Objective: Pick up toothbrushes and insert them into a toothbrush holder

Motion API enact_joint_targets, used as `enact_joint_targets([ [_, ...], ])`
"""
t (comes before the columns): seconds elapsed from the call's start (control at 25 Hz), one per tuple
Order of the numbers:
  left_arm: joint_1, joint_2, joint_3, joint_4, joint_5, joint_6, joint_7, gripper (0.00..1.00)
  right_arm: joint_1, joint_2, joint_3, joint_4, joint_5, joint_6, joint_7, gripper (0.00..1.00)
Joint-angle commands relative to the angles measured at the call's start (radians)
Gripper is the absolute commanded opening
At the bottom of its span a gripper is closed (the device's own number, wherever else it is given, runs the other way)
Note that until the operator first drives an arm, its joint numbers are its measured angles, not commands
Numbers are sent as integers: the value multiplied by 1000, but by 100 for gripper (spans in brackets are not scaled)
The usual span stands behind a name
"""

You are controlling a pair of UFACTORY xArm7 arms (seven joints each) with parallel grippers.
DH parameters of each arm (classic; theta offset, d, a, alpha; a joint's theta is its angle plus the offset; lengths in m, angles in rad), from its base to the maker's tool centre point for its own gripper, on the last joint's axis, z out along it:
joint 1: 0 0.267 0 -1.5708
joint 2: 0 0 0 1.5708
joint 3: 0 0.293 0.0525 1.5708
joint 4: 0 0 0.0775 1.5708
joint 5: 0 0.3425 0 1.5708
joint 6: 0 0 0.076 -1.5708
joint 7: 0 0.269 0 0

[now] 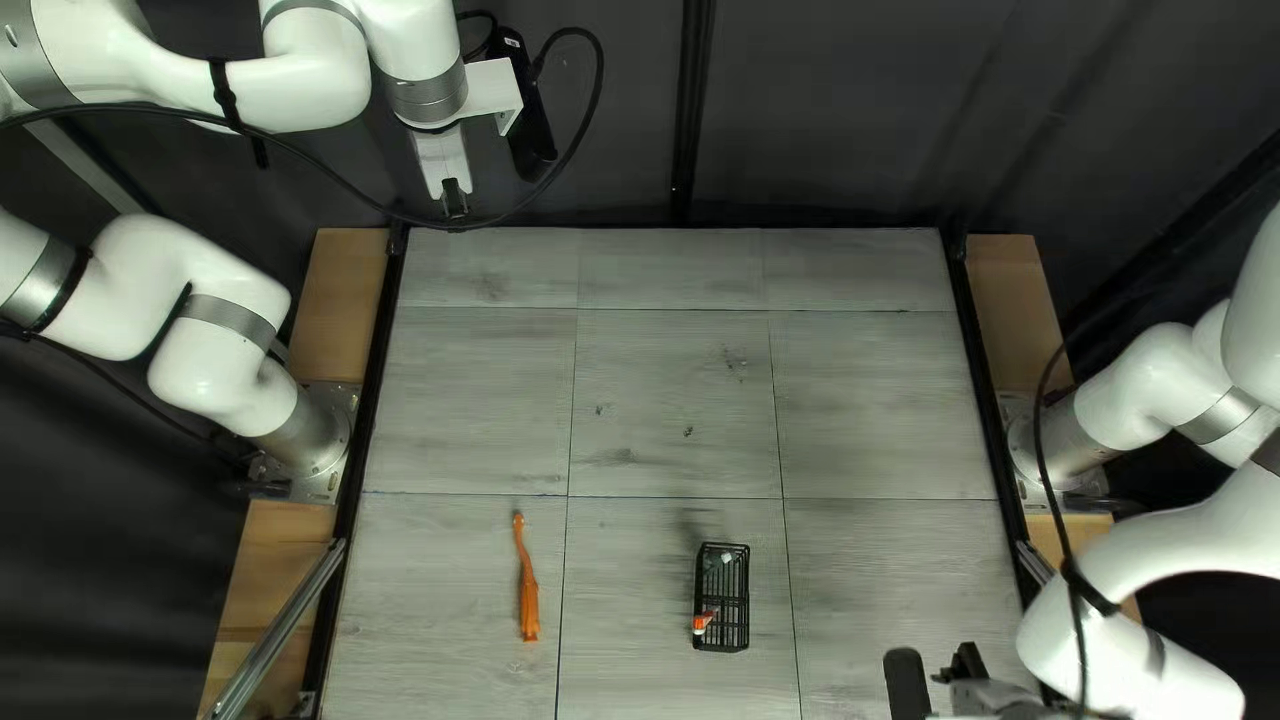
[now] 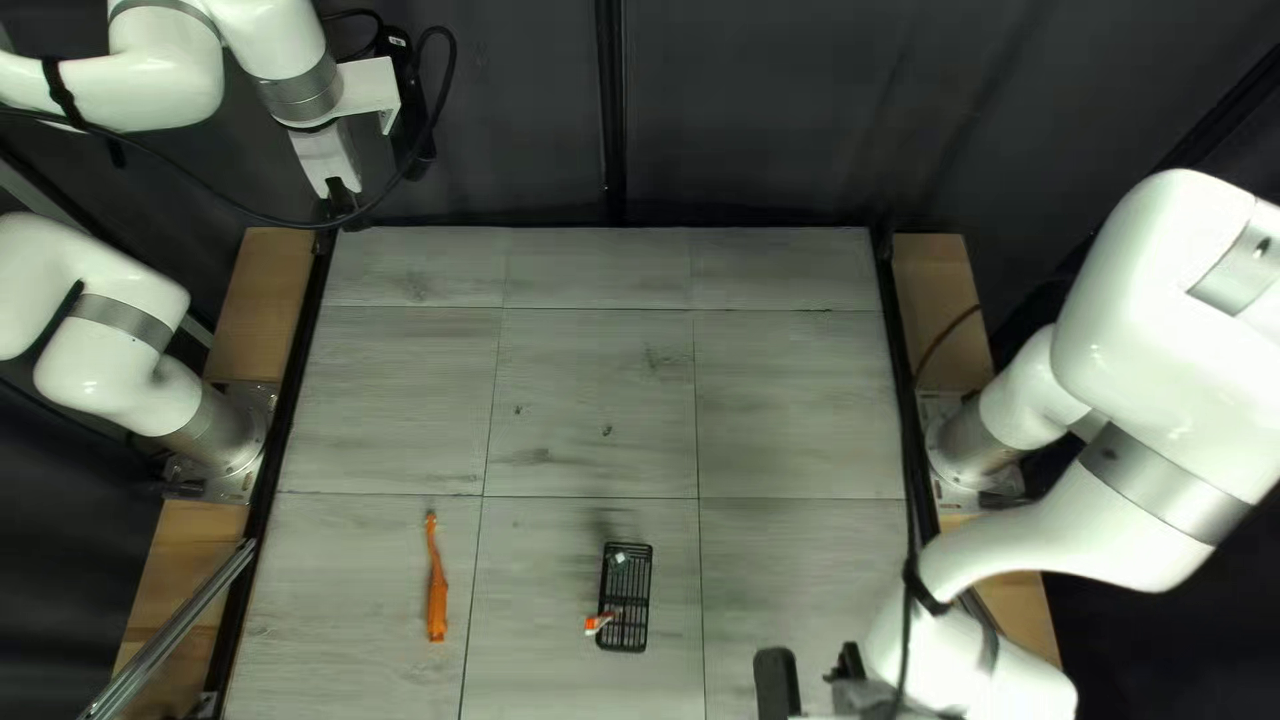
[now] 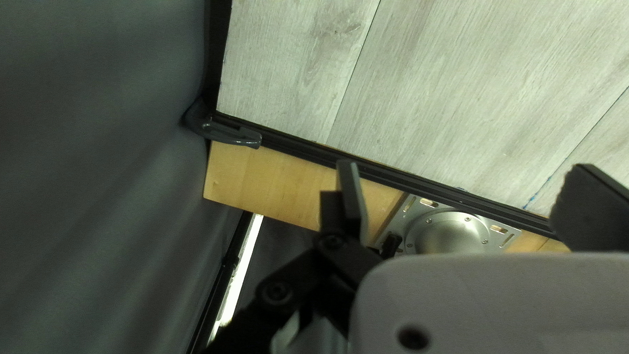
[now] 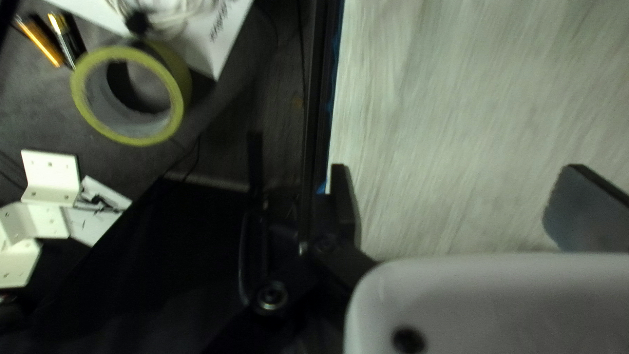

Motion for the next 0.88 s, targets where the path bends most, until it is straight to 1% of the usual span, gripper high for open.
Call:
enact_joint_targets([
  [0.04, 0, 0, 0, 0, 0, 0, 0, 100, -4, 7, 5, -38, 99, -25, -12, 100],
  [0.2, 0, 0, 0, 0, 0, 0, 0, 100, 9, 20, 17, -56, 127, -59, 24, 100],
  [0.72, 0, 0, 0, 0, 0, 0, 0, 100, 9, 20, 17, -56, 127, -59, 24, 100],
  [0.76, 3, -4, 9, -6, -16, -6, -9, 100, 9, 20, 17, -56, 127, -59, 24, 100],
  [0.88, -80, 21, -51, -79, -25, -79, 18, 100, 9, 20, 17, -56, 127, -59, 24, 100],
])
